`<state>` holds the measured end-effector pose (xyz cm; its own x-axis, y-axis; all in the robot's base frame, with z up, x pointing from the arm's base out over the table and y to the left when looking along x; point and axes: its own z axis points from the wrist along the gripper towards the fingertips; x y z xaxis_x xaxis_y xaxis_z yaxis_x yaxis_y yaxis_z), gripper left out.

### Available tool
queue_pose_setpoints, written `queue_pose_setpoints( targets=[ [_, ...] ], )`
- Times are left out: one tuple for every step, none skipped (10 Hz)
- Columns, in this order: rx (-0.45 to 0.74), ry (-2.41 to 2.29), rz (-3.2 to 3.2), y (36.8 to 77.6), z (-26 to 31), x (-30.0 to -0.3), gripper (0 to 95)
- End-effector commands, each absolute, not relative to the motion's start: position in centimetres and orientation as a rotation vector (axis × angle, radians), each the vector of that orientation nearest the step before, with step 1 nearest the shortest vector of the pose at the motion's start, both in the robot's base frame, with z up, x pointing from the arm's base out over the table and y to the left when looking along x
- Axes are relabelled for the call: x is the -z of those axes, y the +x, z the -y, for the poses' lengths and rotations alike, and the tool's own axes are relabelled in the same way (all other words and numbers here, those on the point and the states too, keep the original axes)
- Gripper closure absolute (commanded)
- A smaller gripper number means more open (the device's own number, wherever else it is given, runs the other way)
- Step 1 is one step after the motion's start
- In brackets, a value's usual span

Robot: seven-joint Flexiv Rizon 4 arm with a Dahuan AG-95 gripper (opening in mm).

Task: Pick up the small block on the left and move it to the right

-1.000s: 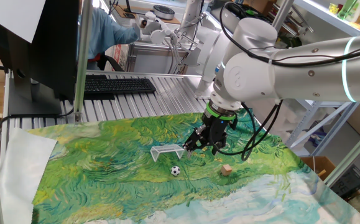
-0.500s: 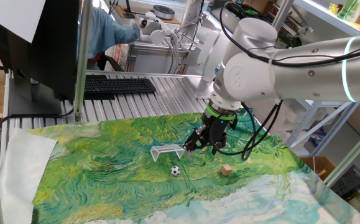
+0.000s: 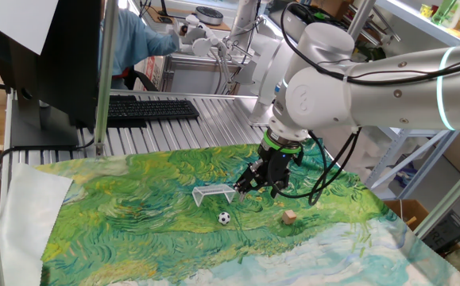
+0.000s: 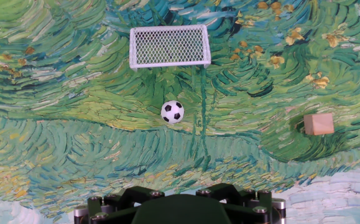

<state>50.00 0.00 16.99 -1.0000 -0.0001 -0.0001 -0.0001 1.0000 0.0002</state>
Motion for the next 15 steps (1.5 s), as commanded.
queue_pose_setpoints(
  targets=[
    [0.0, 0.0, -3.142, 50.0, 0.0, -17.0, 0.0],
    [0.011, 0.398, -3.112, 50.0, 0.0, -17.0, 95.0],
    [0.008, 0.399, -3.112, 50.0, 0.0, -17.0, 95.0],
    [0.008, 0.398, -3.112, 50.0, 0.0, -17.01, 95.0],
    [0.007, 0.393, -3.113, 50.0, 0.0, -17.01, 95.0],
    [0.005, 0.386, -3.114, 50.0, 0.0, -17.01, 95.0],
    [0.005, 0.383, -3.114, 50.0, 0.0, -17.01, 95.0],
    [0.005, 0.381, -3.114, 50.0, 0.0, -17.01, 95.0],
    [0.004, 0.38, -3.114, 49.99, 0.0, -17.01, 95.0],
    [0.004, 0.38, -3.114, 49.99, 0.0, -17.01, 95.0],
    [0.004, 0.378, -3.115, 49.99, 0.0, -17.01, 95.0],
    [0.004, 0.377, -3.115, 49.99, 0.0, -17.01, 95.0],
    [0.003, 0.376, -3.115, 49.99, 0.0, -17.01, 95.0],
    [0.002, 0.375, -3.115, 49.99, 0.0, -17.01, 95.0],
    [0.002, 0.374, -3.115, 49.99, 0.0, -17.01, 95.0]
  ],
)
